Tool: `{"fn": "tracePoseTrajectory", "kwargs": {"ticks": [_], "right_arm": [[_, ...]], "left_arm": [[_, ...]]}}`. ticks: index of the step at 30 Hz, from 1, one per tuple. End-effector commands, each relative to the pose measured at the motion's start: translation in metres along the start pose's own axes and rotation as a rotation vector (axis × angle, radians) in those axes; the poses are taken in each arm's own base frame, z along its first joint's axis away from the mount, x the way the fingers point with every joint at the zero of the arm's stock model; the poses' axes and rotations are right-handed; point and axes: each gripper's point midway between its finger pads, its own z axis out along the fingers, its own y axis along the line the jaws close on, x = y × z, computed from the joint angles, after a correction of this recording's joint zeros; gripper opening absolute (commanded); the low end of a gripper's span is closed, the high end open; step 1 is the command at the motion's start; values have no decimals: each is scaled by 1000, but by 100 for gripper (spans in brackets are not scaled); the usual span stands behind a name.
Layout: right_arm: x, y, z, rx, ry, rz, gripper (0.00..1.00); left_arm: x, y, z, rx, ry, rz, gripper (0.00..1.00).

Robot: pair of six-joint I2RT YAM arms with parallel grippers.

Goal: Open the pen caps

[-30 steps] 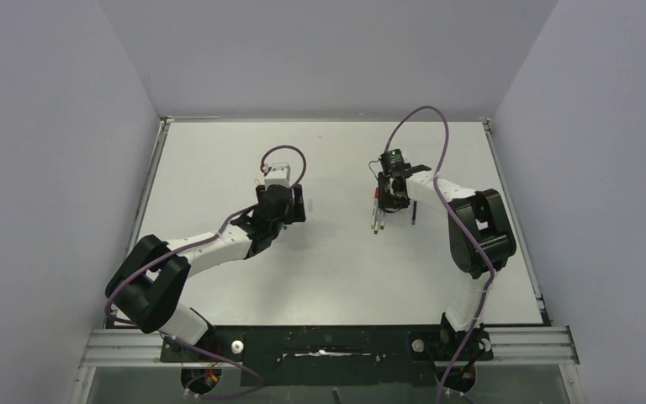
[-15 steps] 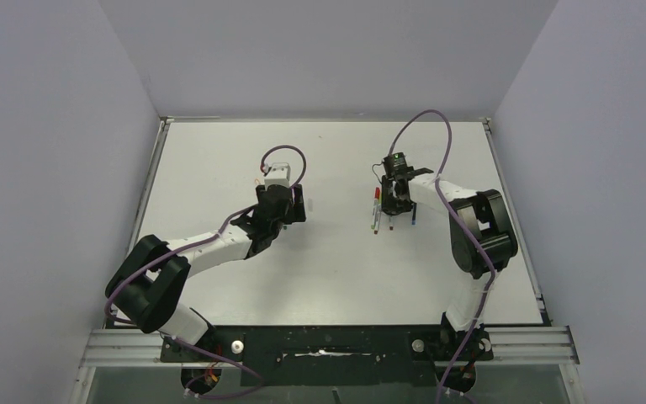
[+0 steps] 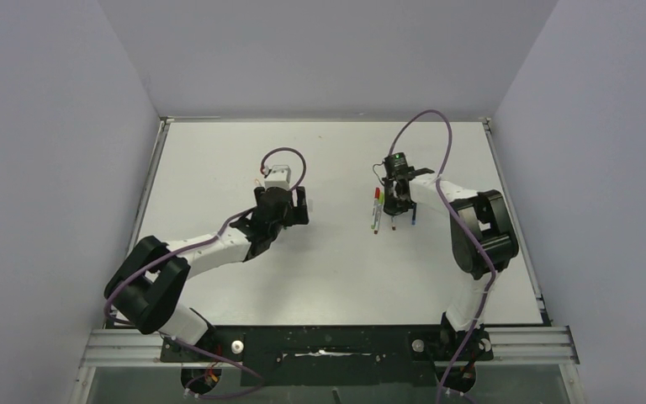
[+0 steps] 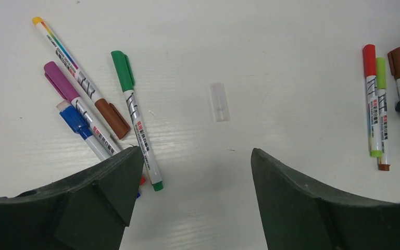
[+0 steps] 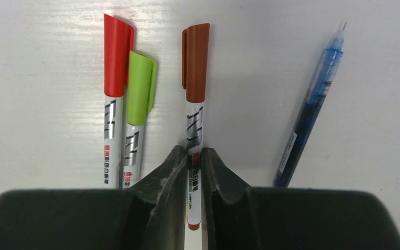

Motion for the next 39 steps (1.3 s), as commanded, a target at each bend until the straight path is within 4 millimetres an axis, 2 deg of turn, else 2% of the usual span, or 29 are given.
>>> {"fn": "tracePoseTrajectory", "kwargs": {"ticks": [1,10,15,17,24,28,33,39], "right_arm": [[-15,-12,-32,27,-64,-11,2],[-36,0,-91,-31,-210,-61,2],[-49,29,-124,-203,-317,-68,1],[-51,45,-137,-282,-366,-80,1],[-30,103,-172,-519,-465,-158,0],[-19,134,-192,-651,-522,-216,0],[-15,147,-207,-717,-582,-236,0],[-6,159,-205,-759,-574,-244,0]], "left_arm": [[-32,-17,-10,83,-94,-48,76],[-31,-37,-16,224,-87,-95,78],[-41,-50,-28,312,-127,-136,78],[-36,-48,-33,337,-133,-158,78],[-50,-54,-61,554,-206,-308,79],[-56,-61,-77,661,-239,-337,79],[-62,-67,-93,755,-268,-369,79],[-65,-71,-107,900,-271,-469,79]]}}
